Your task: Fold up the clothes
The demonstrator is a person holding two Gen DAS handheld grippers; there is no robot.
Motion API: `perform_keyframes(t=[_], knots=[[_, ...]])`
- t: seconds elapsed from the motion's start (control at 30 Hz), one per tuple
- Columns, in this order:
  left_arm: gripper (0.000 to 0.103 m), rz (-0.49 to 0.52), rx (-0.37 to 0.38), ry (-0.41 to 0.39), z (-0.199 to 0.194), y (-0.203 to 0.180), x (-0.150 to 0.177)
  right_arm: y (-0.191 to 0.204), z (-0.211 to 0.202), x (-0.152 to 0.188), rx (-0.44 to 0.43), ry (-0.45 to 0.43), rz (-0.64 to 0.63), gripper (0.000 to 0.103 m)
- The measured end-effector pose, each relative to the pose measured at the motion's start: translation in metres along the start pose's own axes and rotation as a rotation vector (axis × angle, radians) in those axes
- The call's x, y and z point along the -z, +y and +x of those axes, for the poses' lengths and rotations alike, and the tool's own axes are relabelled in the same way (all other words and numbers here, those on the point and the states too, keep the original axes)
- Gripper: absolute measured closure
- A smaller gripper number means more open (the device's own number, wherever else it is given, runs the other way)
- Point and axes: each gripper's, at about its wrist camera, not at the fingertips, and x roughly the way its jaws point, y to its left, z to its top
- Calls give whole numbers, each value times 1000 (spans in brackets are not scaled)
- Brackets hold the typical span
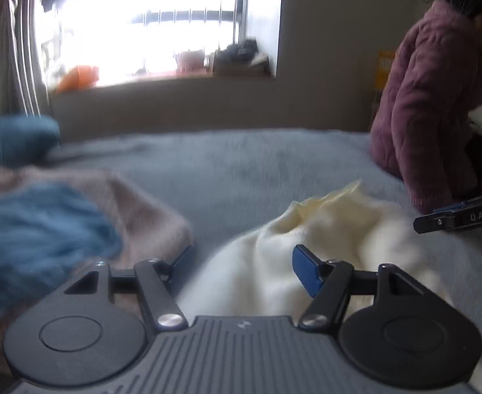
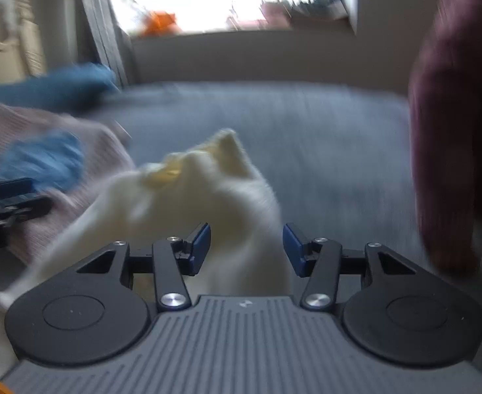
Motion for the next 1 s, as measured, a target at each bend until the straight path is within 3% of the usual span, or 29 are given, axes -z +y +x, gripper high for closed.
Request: perform_keyframes(t=[0.1,0.2,0.47,0.57,0.63,0.7,0.8,0.9,1.0], knots=[[34,14,4,61,6,3,25,-28,4,32,-77,10,156,55],[30,24,32,58,-13,6,27,-40,-18,27,-153,-10,248,55],[25,64,96,-17,-94,-15,17,-66,-205,1,-481,-381,393,53],[24,64,134,-16,-114,-25,20,-63,-276,10,-583,-503,391,48],[24,84,168,4,-123,-35,27,-59,-311,20,-620,-534,359,41],[24,119,198,30,-131,-47,38,-53,-324,37,-597,-475,341,33],[24,159,239,82,-140,-65,58,-44,-328,71,-543,-351,329,30],[24,215,307,165,-143,-84,85,-38,-285,130,-453,-130,397,29],[24,309,321,193,-150,-106,108,-38,-227,200,-335,110,510,30]])
